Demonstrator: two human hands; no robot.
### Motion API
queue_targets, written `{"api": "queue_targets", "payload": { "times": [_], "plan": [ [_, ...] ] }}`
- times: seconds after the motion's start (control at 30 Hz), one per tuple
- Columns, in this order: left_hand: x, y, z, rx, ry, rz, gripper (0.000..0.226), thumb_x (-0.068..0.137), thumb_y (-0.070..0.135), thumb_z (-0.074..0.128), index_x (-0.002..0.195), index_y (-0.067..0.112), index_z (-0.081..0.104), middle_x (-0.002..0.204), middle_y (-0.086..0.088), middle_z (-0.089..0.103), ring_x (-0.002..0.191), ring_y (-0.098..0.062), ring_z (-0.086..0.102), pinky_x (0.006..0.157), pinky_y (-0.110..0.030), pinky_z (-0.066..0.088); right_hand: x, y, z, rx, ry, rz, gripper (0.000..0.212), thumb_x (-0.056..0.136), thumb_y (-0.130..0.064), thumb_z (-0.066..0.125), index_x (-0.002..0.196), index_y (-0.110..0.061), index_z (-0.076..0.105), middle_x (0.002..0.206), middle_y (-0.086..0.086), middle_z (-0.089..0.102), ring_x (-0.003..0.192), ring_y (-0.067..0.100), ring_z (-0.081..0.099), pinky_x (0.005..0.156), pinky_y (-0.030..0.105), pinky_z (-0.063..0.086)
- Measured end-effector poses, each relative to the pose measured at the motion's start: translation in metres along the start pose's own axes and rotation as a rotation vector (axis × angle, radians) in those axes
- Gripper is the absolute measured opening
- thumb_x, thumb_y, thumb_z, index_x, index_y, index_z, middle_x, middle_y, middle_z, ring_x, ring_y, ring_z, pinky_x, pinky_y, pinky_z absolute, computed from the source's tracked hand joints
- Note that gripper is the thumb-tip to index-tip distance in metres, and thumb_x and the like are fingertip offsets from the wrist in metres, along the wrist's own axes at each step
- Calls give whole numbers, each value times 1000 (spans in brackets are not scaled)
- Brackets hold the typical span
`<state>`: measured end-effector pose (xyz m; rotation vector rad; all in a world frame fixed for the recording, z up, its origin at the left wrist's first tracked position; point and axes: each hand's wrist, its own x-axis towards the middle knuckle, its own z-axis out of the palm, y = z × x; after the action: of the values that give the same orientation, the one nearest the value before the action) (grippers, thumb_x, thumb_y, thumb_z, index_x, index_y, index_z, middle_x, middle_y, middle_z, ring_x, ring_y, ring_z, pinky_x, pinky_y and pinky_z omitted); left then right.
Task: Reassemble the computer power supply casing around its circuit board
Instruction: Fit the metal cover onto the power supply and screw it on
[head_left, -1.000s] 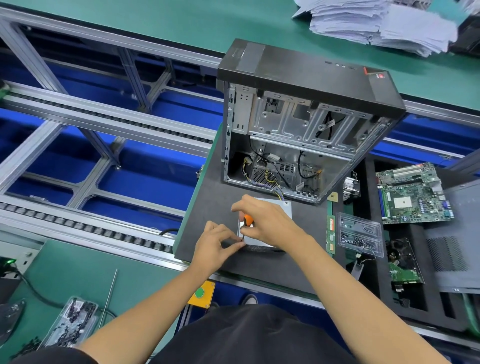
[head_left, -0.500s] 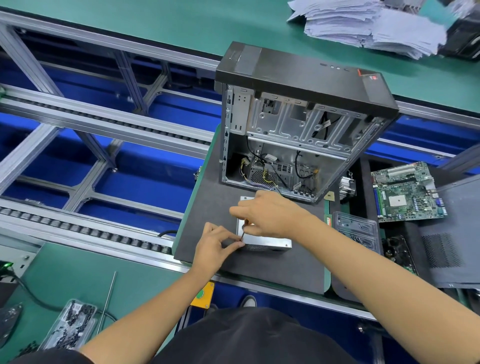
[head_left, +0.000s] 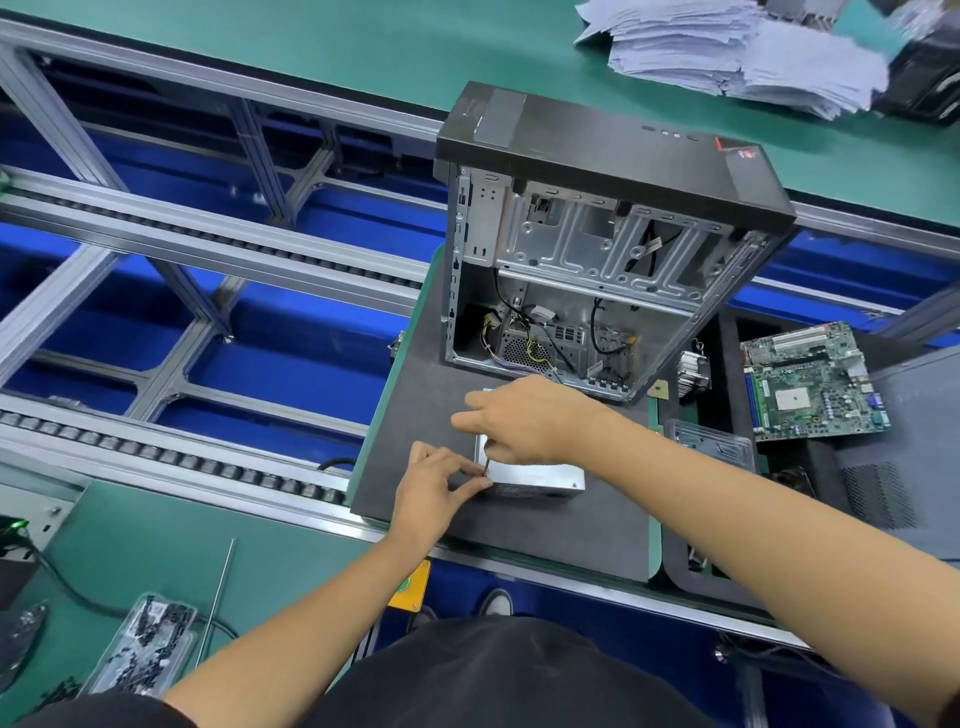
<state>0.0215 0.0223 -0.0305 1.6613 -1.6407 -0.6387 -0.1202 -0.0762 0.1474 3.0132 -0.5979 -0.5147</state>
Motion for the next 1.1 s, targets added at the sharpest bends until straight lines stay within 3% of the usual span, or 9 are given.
{"api": "queue_targets", "payload": {
  "times": [0.13, 0.3, 0.43, 0.53, 0.63, 0.73, 0.83, 1.0, 1.1],
  "plan": [
    [-1, 1, -1, -29, 10, -14, 22, 76, 53, 79, 88, 34, 79, 83, 24, 65, 96, -5, 43, 72, -9, 40, -2, -1, 0, 120, -16, -99, 24, 87, -6, 52, 102, -22, 41, 103, 0, 35, 64, 26, 46, 45, 38, 39],
    [-1, 0, 1, -42, -2, -35, 24, 76, 54, 77, 89, 34, 79, 82, 21, 65, 96, -6, 43, 74, -7, 38, -2, 3, -1, -10, 43, -145, 14, 94, -17, 53, 108, -17, 52, 99, 2, 41, 64, 21, 35, 45, 31, 13],
    [0, 1, 1, -47, -2, -34, 26, 76, 57, 74, 89, 35, 78, 82, 21, 65, 98, -2, 42, 76, -7, 38, -3, 1, 1, -59, 29, -104, 17, 97, -30, 49, 112, -20, 50, 90, -5, 33, 62, 23, 37, 46, 31, 15],
    [0, 2, 1, -34, -7, -47, 23, 76, 56, 76, 88, 37, 77, 82, 21, 65, 97, -3, 41, 76, -7, 38, -2, -1, 2, -27, 31, -93, 16, 94, -27, 50, 108, -20, 48, 90, -5, 33, 63, 19, 34, 44, 29, 14],
    [0, 2, 1, -20, -10, -66, 23, 75, 54, 78, 88, 34, 78, 81, 21, 64, 94, -4, 40, 77, -7, 38, -2, 0, 4, 18, 10, -125, 19, 90, -14, 53, 106, -21, 45, 100, -1, 36, 74, 16, 35, 43, 30, 19],
    [2, 3, 1, -26, -32, -106, 21, 73, 48, 84, 88, 34, 79, 81, 24, 58, 97, -6, 42, 77, -10, 40, -2, 0, 4, 59, -24, -160, 14, 93, -11, 49, 101, -22, 47, 95, -4, 31, 64, 20, 40, 45, 36, 35],
    [3, 3, 1, -41, -86, -157, 18, 75, 47, 84, 89, 37, 78, 84, 18, 60, 100, -5, 41, 79, -18, 44, -4, 3, 4, 72, -29, -170, 13, 91, -8, 48, 96, -21, 46, 93, -5, 30, 60, 22, 42, 46, 39, 37],
    [3, 5, 0, -49, -100, -163, 17, 78, 45, 83, 91, 36, 78, 89, 16, 65, 99, -6, 40, 77, -15, 40, -5, 6, 4, 86, -36, -193, 17, 87, -7, 51, 100, -19, 52, 95, -5, 33, 66, 21, 44, 50, 33, 29],
    [3, 7, 0, -35, -99, -173, 15, 77, 41, 85, 88, 37, 75, 88, 13, 65, 98, -2, 39, 78, -12, 38, -4, 4, 3, 82, -16, -189, 19, 88, -26, 41, 98, -18, 55, 90, -8, 33, 65, 21, 44, 48, 29, 18]
  ]
}}
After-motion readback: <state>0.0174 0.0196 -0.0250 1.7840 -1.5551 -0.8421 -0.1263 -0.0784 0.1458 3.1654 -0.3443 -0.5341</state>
